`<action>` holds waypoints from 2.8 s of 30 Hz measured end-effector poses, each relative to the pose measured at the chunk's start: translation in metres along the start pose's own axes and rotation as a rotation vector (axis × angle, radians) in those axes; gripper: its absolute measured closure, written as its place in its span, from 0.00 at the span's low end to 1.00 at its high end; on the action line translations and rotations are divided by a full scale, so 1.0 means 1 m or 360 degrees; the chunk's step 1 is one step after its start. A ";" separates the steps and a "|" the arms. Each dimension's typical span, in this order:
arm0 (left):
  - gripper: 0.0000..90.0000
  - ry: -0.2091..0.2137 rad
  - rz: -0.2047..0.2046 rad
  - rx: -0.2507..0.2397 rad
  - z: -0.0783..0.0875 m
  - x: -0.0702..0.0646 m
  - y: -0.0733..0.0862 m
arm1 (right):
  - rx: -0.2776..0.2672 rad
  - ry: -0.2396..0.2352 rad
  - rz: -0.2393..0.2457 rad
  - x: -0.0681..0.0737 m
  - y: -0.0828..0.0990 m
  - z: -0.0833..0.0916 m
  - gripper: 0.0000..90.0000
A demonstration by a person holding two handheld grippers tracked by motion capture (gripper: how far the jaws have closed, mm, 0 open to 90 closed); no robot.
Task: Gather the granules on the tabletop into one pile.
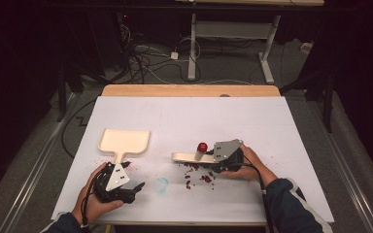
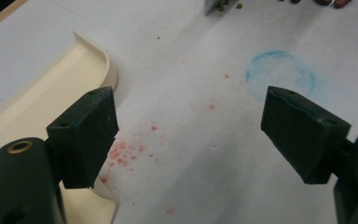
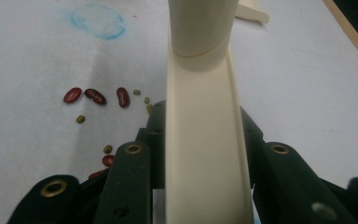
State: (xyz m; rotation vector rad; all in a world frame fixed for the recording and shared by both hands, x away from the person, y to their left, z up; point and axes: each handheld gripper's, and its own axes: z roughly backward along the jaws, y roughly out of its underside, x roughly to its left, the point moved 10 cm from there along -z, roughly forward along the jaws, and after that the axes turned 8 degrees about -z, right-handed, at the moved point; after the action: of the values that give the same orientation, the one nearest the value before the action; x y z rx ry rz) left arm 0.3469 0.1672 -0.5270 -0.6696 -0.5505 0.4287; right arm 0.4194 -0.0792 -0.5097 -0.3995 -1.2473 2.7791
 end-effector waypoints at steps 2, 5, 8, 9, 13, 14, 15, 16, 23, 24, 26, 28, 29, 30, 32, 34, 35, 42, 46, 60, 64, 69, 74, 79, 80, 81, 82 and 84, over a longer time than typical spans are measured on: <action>0.20 0.0004 -0.0009 -0.0002 0.000 -0.001 0.000 | -0.0004 0.0013 -0.0016 0.000 0.000 0.002 0.76; 0.20 0.0000 0.0000 -0.0006 0.001 0.000 0.000 | -0.0043 0.0057 -0.0051 -0.004 -0.002 0.010 0.76; 0.20 -0.0004 -0.0001 -0.0006 0.001 0.000 0.000 | -0.0050 0.0115 -0.0059 -0.007 -0.004 0.013 0.76; 0.20 -0.0004 -0.0003 -0.0005 0.001 0.000 0.000 | -0.0050 0.0115 -0.0059 -0.007 -0.004 0.013 0.76; 0.20 -0.0004 -0.0007 -0.0004 0.001 -0.001 -0.001 | -0.0072 0.0193 -0.0077 -0.012 -0.007 0.016 0.76; 0.20 -0.0005 -0.0008 -0.0004 0.001 0.000 -0.001 | -0.0076 0.0203 -0.0083 -0.013 -0.008 0.017 0.76; 0.20 -0.0005 -0.0007 -0.0005 0.001 0.000 -0.001 | -0.0097 0.0225 -0.0086 -0.014 -0.010 0.019 0.76; 0.20 -0.0004 -0.0007 -0.0004 0.001 0.000 -0.001 | -0.0097 0.0225 -0.0086 -0.014 -0.010 0.019 0.76; 0.20 -0.0016 -0.0012 -0.0007 0.003 0.001 -0.001 | -0.0257 0.0143 -0.0316 0.011 -0.042 0.049 0.76; 0.20 -0.0018 -0.0011 -0.0009 0.003 0.001 -0.001 | -0.0253 0.0094 -0.0338 0.020 -0.046 0.051 0.76; 0.20 -0.0023 -0.0011 -0.0014 0.004 0.001 -0.001 | -0.0249 0.0062 -0.0352 0.027 -0.048 0.053 0.76; 0.20 -0.0028 -0.0013 -0.0015 0.005 0.002 -0.002 | -0.0227 -0.0037 -0.0388 0.047 -0.051 0.055 0.76; 0.20 -0.0030 -0.0012 -0.0019 0.006 0.002 -0.002 | -0.0214 -0.0096 -0.0408 0.058 -0.052 0.055 0.76; 0.20 -0.0029 -0.0009 -0.0023 0.007 0.002 -0.002 | -0.0176 -0.0148 -0.0403 0.070 -0.050 0.054 0.76; 0.20 -0.0034 -0.0005 -0.0023 0.008 0.002 -0.002 | -0.0119 -0.0198 -0.0404 0.084 -0.047 0.054 0.76; 0.20 -0.0031 -0.0003 -0.0024 0.008 0.003 -0.001 | -0.0092 -0.0262 -0.0443 0.096 -0.041 0.054 0.76; 0.20 -0.0031 -0.0004 -0.0023 0.007 0.003 -0.001 | -0.0080 -0.0290 -0.0451 0.100 -0.038 0.053 0.76; 0.20 -0.0020 -0.0013 -0.0016 0.005 0.002 -0.002 | 0.0079 -0.0276 -0.0512 0.096 -0.013 0.035 0.76; 0.20 -0.0015 -0.0014 -0.0015 0.004 0.001 -0.002 | 0.0081 -0.0223 -0.0561 0.079 -0.006 0.032 0.76; 0.20 -0.0005 -0.0033 0.0000 0.001 0.000 -0.003 | 0.0015 -0.0095 -0.0615 0.038 -0.003 0.033 0.76; 0.20 -0.0007 -0.0029 -0.0003 0.002 0.000 -0.003 | -0.0046 -0.0095 -0.0597 0.038 -0.008 0.047 0.76; 0.20 -0.0009 -0.0024 -0.0005 0.003 0.000 -0.002 | -0.0101 -0.0105 -0.0588 0.046 -0.012 0.066 0.76; 0.20 -0.0006 -0.0026 -0.0002 0.003 0.000 -0.002 | -0.0037 -0.0198 -0.0475 0.070 -0.002 0.076 0.76; 0.20 0.0006 -0.0031 0.0010 0.001 -0.001 -0.002 | 0.0053 -0.0281 -0.0414 0.076 0.021 0.073 0.76; 0.20 0.0011 -0.0034 0.0014 0.000 -0.002 -0.002 | 0.0046 -0.0291 -0.0418 0.072 0.025 0.071 0.76; 0.20 0.0014 -0.0036 0.0016 -0.001 -0.002 -0.002 | 0.0022 -0.0315 -0.0440 0.068 0.026 0.070 0.76; 0.20 0.0017 -0.0036 0.0017 -0.002 -0.003 -0.002 | 0.0018 -0.0317 -0.0455 0.063 0.027 0.068 0.76; 0.20 0.0024 -0.0045 0.0024 -0.003 -0.003 -0.002 | 0.0015 -0.0302 -0.0465 0.052 0.029 0.065 0.76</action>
State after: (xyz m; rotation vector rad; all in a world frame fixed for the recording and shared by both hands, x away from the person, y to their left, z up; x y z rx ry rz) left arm 0.3465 0.1625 -0.5287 -0.6496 -0.5411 0.4009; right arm 0.3538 -0.1374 -0.5007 0.0475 -1.2150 2.6167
